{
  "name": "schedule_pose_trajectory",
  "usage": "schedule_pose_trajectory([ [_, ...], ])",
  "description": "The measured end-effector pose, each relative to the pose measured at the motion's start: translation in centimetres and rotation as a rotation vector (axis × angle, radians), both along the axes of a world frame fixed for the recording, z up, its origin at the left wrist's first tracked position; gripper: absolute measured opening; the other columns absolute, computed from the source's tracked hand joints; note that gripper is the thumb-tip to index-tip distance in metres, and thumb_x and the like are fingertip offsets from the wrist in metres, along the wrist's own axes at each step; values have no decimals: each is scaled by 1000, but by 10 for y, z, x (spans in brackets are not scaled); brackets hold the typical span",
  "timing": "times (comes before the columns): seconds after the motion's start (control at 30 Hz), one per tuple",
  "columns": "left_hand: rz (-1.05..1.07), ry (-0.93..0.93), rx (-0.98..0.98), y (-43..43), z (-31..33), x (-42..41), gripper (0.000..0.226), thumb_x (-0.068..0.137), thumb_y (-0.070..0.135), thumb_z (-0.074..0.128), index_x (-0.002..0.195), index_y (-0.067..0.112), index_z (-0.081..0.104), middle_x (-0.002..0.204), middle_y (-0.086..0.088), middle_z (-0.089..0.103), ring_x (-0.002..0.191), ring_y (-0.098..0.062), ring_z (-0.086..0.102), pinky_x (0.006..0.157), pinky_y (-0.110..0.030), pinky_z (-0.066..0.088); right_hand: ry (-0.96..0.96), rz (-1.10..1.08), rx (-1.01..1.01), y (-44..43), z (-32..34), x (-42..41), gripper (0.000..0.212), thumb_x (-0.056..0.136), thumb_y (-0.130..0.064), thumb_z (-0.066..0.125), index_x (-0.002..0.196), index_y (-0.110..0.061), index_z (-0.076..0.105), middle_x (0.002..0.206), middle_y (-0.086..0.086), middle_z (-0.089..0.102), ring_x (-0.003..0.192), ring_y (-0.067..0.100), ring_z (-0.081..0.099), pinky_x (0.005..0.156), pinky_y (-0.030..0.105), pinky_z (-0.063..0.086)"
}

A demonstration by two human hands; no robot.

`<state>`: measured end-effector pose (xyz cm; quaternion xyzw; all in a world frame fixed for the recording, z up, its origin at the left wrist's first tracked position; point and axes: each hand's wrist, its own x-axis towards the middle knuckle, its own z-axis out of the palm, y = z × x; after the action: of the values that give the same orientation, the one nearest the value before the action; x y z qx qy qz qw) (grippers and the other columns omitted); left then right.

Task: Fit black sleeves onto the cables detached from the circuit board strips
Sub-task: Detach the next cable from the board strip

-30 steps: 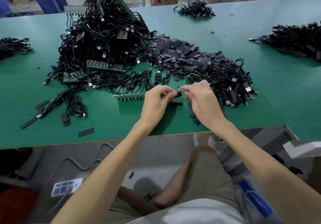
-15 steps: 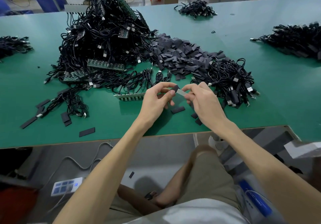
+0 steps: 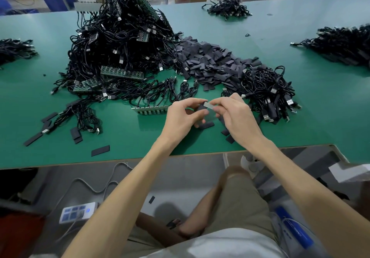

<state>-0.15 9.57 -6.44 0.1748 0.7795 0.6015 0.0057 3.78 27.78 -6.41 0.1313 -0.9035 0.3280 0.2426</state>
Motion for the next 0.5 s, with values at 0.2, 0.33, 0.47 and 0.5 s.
schedule_pose_trajectory([
  [0.2, 171, 204, -227, 2, 0, 1, 17, 96, 22, 70, 109, 15, 78, 87, 2, 69, 67, -10, 61, 74, -26, 51, 73, -31, -30, 0, 4, 2, 21, 104, -13, 56, 114, -3, 71, 83, 0, 63, 92, 11, 50, 80, 30, 48],
  [0.33, 114, 285, -309, 5, 3, 5, 27, 94, 20, 72, 119, 10, 74, 97, -1, 65, 73, -18, 63, 81, -32, 52, 46, -37, -34, 1, 3, 1, 20, 104, -10, 56, 115, -4, 71, 82, 2, 65, 93, 13, 49, 81, 35, 49],
  [0.47, 89, 337, -400, 6, 2, 8, 31, 92, 22, 75, 121, 12, 73, 98, -1, 61, 71, -16, 59, 76, -31, 50, 20, -12, -55, 0, 2, 0, 19, 103, -8, 56, 114, -4, 70, 81, 5, 65, 92, 7, 46, 82, 28, 46],
  [0.5, 89, 351, -416, 7, 2, 9, 31, 92, 22, 74, 122, 12, 72, 98, -2, 61, 73, -19, 60, 77, -36, 52, 21, -13, -54, 1, 2, 0, 19, 103, -8, 56, 114, -4, 70, 81, 5, 65, 93, 8, 46, 82, 25, 45],
])
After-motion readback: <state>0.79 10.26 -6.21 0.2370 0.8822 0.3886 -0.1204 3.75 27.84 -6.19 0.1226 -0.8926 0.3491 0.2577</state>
